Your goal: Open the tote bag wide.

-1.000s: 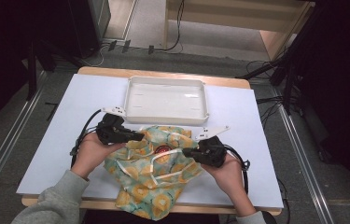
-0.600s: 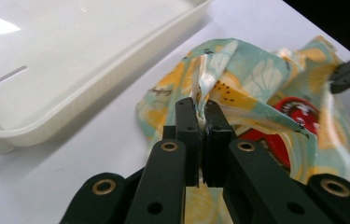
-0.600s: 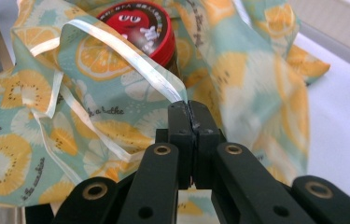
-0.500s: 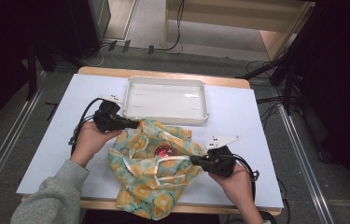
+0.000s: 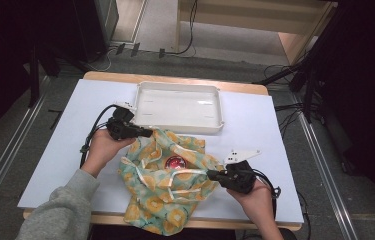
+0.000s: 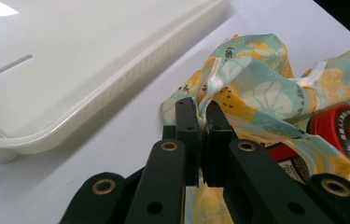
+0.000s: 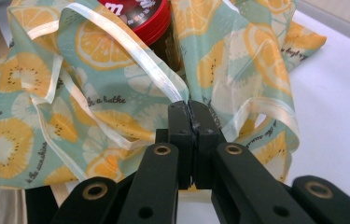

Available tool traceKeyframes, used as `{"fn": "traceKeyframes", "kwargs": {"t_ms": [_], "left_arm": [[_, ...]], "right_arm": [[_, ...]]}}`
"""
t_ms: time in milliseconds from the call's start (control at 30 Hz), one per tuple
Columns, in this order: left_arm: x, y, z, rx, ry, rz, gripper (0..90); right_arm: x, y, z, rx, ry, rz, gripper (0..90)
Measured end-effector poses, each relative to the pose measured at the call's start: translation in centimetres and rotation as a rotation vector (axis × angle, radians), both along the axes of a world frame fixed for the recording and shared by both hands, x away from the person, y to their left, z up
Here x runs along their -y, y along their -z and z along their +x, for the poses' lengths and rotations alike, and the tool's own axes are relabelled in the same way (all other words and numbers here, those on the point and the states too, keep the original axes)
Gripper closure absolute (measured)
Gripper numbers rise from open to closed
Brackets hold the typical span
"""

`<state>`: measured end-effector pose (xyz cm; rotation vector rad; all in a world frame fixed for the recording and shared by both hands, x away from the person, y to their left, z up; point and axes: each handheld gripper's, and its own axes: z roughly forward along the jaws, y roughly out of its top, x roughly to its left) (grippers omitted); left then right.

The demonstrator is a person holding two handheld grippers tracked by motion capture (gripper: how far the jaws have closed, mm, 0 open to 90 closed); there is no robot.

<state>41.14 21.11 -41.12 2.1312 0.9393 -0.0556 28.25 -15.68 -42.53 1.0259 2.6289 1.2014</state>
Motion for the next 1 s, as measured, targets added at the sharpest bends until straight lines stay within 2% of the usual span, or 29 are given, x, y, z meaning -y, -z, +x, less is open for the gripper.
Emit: {"fn": "traceKeyframes", "kwargs": {"t_ms": [100, 133, 200, 333, 533, 667, 733, 867, 933, 1000], "left_arm": [[0.3, 0.2, 0.1, -0.007, 0.009, 0.010, 87.7], [0.4, 0.3, 0.1, -0.008, 0.007, 0.012, 86.9], [0.4, 0.3, 0.2, -0.022, 0.011, 0.004, 84.5], [0.3, -0.3, -0.1, -0.011, 0.012, 0.001, 74.3], [-0.3, -1.7, -0.8, 0.013, -0.002, 0.010, 55.3], [-0.6, -2.8, -1.4, 0.029, -0.007, 0.002, 51.1], [-0.8, -3.4, -1.8, 0.041, -0.011, 0.002, 50.4], [-0.9, -4.4, -2.9, 0.049, 0.000, -0.006, 53.8], [-0.8, -4.8, -3.5, 0.046, 0.018, 0.001, 59.6], [-0.6, -5.0, -4.1, 0.061, 0.023, -0.006, 68.1]], "right_arm": [[0.1, 0.3, -0.2, -0.026, -0.021, 0.001, 90.0], [0.0, 0.4, -0.3, -0.022, -0.023, -0.005, 90.0], [-0.2, 0.5, -0.4, -0.032, -0.024, -0.005, 89.4], [-0.1, 0.3, -0.2, -0.023, -0.018, 0.005, 84.5], [-0.2, -1.0, -0.2, 0.005, -0.016, 0.038, 70.0], [-0.5, -2.1, -0.2, 0.031, -0.021, 0.058, 67.3], [-0.6, -2.7, -0.1, 0.037, -0.025, 0.063, 67.6], [-0.9, -3.5, 0.6, 0.040, -0.013, 0.066, 75.2], [-1.1, -3.9, 1.1, 0.041, -0.006, 0.067, 77.8], [-1.3, -4.3, 1.7, 0.051, -0.005, 0.069, 81.9]]}}
